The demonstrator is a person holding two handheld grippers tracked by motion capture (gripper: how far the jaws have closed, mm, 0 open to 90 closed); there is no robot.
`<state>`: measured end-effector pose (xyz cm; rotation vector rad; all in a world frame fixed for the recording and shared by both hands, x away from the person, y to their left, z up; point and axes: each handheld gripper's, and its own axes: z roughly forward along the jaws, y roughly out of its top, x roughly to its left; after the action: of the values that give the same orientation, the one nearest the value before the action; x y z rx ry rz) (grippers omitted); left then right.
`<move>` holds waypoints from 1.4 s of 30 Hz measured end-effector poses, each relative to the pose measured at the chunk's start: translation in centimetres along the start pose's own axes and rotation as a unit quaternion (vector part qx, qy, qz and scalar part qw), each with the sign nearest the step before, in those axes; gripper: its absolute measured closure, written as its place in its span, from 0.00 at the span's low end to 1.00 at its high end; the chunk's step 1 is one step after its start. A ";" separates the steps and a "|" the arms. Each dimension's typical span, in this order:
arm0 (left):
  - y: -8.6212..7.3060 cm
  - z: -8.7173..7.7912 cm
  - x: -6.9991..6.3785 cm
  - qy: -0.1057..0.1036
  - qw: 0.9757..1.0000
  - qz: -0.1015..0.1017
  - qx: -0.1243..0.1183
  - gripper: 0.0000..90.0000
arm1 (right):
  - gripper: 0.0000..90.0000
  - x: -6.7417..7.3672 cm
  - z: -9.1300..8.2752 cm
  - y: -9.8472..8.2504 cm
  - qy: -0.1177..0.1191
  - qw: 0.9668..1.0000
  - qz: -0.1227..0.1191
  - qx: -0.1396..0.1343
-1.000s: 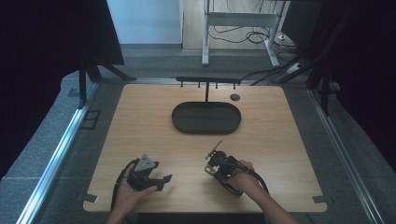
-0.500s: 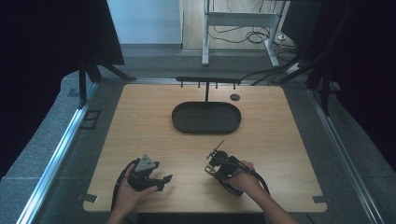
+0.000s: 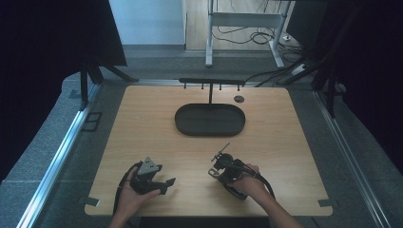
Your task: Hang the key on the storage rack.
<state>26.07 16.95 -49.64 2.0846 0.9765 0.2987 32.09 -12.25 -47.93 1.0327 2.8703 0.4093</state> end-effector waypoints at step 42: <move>0.0 0.0 0.0 0.000 1.000 0.000 0.000 0.28 | 0.90 -1.7 -6.0 -4.7 0.025 0.973 0.069 -0.218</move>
<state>26.08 16.93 -49.67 2.0849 0.9759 0.3000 29.61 -18.15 -43.44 1.1431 2.5725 1.0330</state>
